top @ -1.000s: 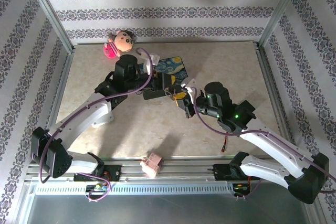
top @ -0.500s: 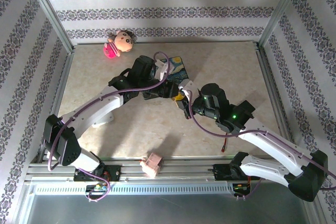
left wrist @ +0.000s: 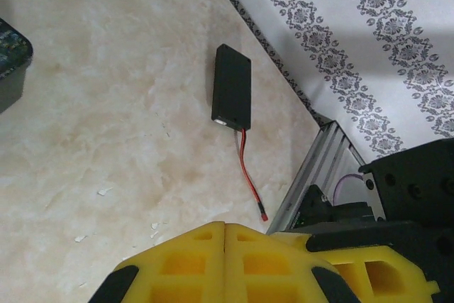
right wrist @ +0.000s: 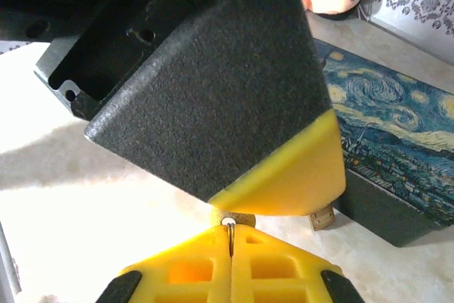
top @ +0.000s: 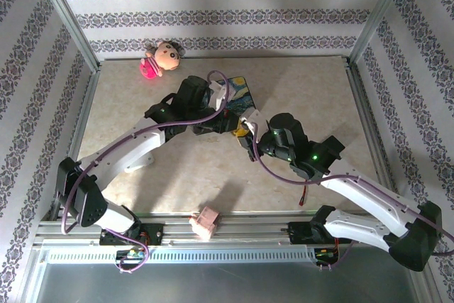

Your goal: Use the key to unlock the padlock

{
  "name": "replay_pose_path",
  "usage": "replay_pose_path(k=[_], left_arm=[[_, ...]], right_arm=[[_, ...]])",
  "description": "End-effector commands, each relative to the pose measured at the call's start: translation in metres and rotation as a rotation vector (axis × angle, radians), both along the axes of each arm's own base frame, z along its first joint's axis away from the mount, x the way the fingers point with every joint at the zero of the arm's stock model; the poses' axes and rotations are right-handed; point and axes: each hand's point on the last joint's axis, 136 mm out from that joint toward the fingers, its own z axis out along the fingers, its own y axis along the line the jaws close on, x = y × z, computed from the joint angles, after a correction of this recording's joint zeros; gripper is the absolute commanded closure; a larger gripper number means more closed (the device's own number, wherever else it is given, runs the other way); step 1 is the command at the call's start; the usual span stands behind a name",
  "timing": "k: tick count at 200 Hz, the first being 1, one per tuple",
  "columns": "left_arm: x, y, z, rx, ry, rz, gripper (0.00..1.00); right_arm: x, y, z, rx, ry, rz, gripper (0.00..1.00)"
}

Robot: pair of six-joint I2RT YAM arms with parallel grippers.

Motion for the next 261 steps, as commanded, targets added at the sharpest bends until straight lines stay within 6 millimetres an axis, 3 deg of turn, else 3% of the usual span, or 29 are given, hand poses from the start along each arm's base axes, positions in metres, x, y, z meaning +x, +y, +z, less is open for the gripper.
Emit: replay_pose_path(k=[1, 25, 39, 56, 110, 188, 261], left_arm=[[0.009, 0.014, 0.017, -0.018, -0.109, 0.067, 1.00], [0.012, 0.021, 0.035, -0.082, -0.182, 0.079, 1.00], [0.012, 0.024, 0.042, -0.115, -0.206, 0.068, 1.00], [0.011, 0.025, 0.052, -0.167, -0.235, 0.048, 1.00], [0.001, 0.019, 0.076, -0.326, -0.252, -0.026, 1.00], [-0.018, 0.018, 0.090, -0.406, -0.253, -0.102, 1.00], [-0.019, 0.017, 0.092, -0.428, -0.243, -0.107, 1.00]], right_arm=[[0.002, 0.000, 0.012, 0.056, 0.004, -0.020, 0.86], [0.005, -0.004, 0.022, 0.223, 0.091, -0.022, 0.87], [0.002, -0.005, 0.033, 0.346, 0.114, 0.004, 0.62], [-0.002, -0.008, 0.047, 0.470, 0.125, 0.033, 0.53], [-0.013, 0.001, 0.087, 0.684, 0.166, 0.173, 0.49], [0.001, 0.007, 0.084, 0.669, 0.153, 0.155, 0.50], [-0.004, 0.012, 0.091, 0.685, 0.138, 0.196, 0.60]])
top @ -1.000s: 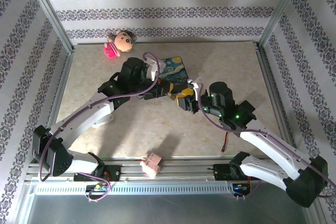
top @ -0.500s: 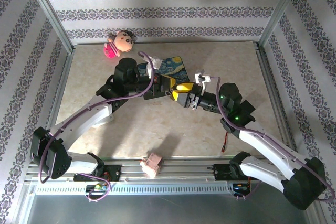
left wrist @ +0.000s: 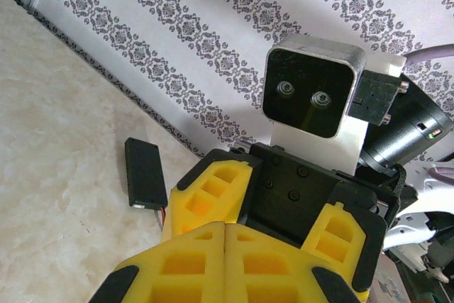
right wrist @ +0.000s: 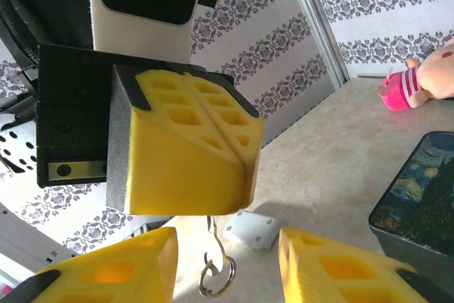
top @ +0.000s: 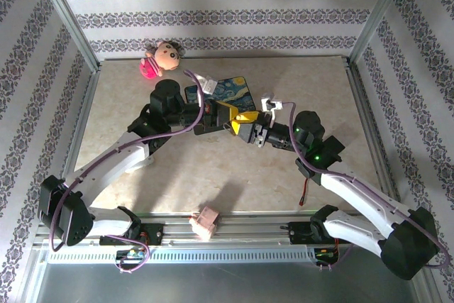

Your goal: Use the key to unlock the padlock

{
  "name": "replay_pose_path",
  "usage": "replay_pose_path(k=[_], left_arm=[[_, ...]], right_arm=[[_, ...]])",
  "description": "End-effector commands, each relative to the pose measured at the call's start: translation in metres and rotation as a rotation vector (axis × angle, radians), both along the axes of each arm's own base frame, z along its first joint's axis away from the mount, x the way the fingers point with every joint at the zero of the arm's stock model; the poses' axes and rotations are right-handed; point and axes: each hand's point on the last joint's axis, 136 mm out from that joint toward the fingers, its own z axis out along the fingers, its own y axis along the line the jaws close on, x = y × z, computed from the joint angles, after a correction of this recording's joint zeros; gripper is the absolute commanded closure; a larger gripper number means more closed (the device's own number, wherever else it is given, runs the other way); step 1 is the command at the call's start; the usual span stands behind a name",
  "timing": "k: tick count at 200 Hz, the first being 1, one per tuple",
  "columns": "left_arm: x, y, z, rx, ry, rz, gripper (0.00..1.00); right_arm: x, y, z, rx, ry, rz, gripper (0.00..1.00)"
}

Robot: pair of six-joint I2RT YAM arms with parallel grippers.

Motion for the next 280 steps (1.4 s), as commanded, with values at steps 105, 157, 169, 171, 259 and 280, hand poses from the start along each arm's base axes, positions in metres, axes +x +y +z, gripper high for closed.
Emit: replay_pose_path(k=[105, 157, 169, 171, 259, 280], left_arm=[[0.001, 0.004, 0.017, -0.059, -0.045, 0.004, 1.00], [0.008, 0.008, 0.017, -0.048, -0.036, 0.058, 1.00], [0.014, 0.014, 0.017, -0.036, -0.019, 0.106, 0.82], [0.015, 0.015, 0.018, -0.033, -0.016, 0.115, 0.78], [0.052, 0.065, -0.011, 0.212, 0.194, 0.509, 0.37], [0.053, 0.057, -0.017, 0.236, 0.239, 0.471, 0.45]], right_arm=[[-0.009, 0.012, 0.020, 0.045, -0.052, 0.074, 0.83], [-0.006, 0.008, 0.014, 0.006, -0.059, 0.038, 1.00], [-0.003, 0.006, 0.009, -0.045, -0.065, -0.003, 1.00], [-0.003, 0.006, 0.008, -0.057, -0.068, -0.012, 1.00], [0.036, -0.013, -0.014, -0.651, -0.479, -0.584, 1.00], [0.045, -0.013, -0.014, -0.715, -0.541, -0.648, 1.00]])
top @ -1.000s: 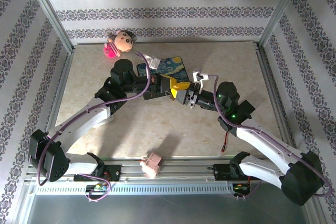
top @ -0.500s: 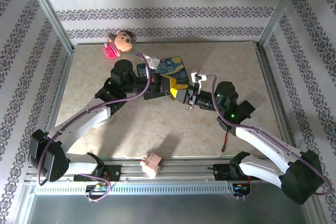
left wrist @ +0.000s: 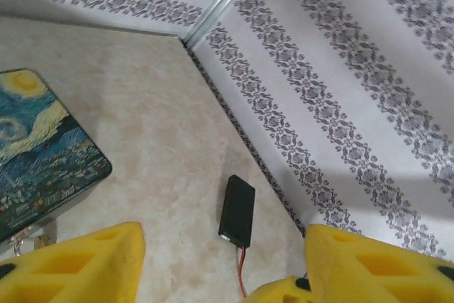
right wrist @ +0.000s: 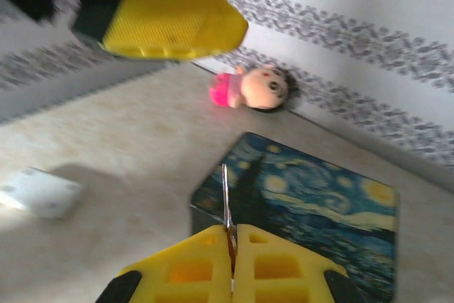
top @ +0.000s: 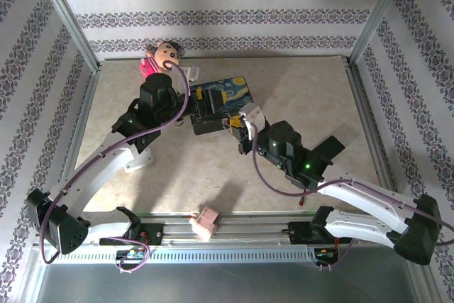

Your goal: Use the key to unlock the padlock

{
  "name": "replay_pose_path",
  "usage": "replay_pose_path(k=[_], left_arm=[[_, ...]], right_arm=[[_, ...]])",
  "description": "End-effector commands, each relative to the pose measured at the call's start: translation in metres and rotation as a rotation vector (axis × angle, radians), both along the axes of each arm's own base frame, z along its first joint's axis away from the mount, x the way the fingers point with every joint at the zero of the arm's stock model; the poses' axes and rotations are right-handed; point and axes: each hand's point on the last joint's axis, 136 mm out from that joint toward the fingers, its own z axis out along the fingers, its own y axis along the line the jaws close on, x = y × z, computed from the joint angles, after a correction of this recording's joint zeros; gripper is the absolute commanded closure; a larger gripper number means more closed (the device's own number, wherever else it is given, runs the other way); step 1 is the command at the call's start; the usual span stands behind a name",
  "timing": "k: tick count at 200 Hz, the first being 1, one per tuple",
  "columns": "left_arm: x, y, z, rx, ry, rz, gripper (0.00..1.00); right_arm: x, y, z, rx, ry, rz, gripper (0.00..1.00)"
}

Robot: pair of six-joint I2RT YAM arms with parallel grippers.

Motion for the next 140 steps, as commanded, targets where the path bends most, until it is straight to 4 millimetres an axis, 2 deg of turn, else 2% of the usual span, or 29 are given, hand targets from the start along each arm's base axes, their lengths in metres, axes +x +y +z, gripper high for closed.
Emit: replay_pose_path(k=[1, 32, 73, 140], left_arm=[[0.006, 0.005, -0.026, 0.067, 0.128, 0.035, 0.45], [0.008, -0.003, -0.027, 0.073, 0.162, 0.001, 0.49], [0.012, -0.015, -0.041, 0.092, 0.243, -0.049, 0.56], [0.019, -0.032, -0.041, 0.045, 0.272, -0.106, 0.62]], right_arm=[[0.023, -0.021, 0.018, -0.132, -0.170, -0.195, 1.00], [0.032, -0.015, 0.018, -0.182, -0.208, -0.215, 1.00], [0.036, -0.009, 0.016, -0.198, -0.214, -0.213, 1.00], [0.037, -0.006, 0.015, -0.203, -0.211, -0.202, 1.00]])
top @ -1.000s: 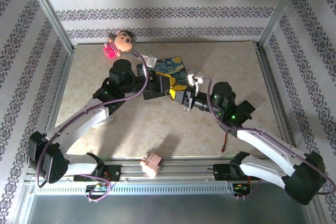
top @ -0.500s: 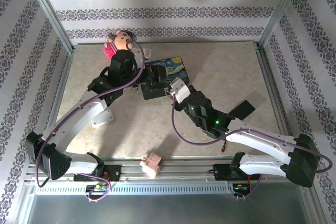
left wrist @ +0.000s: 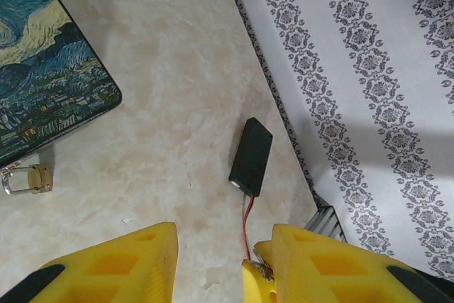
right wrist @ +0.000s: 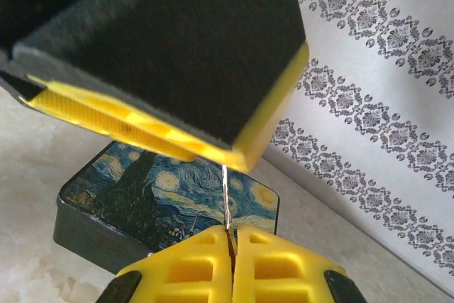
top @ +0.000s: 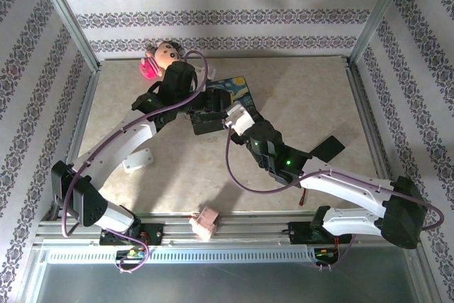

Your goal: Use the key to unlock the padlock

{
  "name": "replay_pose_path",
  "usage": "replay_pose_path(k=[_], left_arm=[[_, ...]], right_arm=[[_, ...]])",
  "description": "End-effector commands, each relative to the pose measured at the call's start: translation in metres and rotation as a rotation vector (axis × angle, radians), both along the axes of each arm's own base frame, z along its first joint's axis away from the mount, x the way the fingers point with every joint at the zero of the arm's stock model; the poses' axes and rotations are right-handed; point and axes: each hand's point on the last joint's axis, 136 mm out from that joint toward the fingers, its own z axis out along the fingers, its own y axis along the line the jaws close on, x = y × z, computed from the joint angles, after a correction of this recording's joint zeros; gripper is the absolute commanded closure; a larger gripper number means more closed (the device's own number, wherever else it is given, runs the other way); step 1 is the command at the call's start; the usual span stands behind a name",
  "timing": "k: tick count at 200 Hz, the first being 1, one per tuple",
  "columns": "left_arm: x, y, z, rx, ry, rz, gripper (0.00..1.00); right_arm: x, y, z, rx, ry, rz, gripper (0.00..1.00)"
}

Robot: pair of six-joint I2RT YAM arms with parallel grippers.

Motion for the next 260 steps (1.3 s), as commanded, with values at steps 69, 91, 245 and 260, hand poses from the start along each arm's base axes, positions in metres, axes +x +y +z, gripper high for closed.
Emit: replay_pose_path(k=[69, 91, 245, 260], left_arm=[[0.003, -0.012, 0.003, -0.054, 0.051, -0.048, 0.69], [0.003, -0.013, 0.001, -0.057, 0.062, -0.048, 0.74], [0.004, 0.007, 0.026, -0.061, -0.202, -0.092, 1.00], [-0.003, 0.015, 0.032, -0.048, -0.298, -0.136, 1.00]], right_arm=[[0.008, 0.006, 0.012, -0.002, -0.029, -0.031, 1.00], [0.008, 0.008, 0.011, -0.009, -0.029, -0.029, 1.00], [-0.007, -0.002, 0.006, 0.157, 0.144, 0.056, 0.32], [-0.011, -0.009, 0.011, 0.290, 0.215, 0.106, 0.25]])
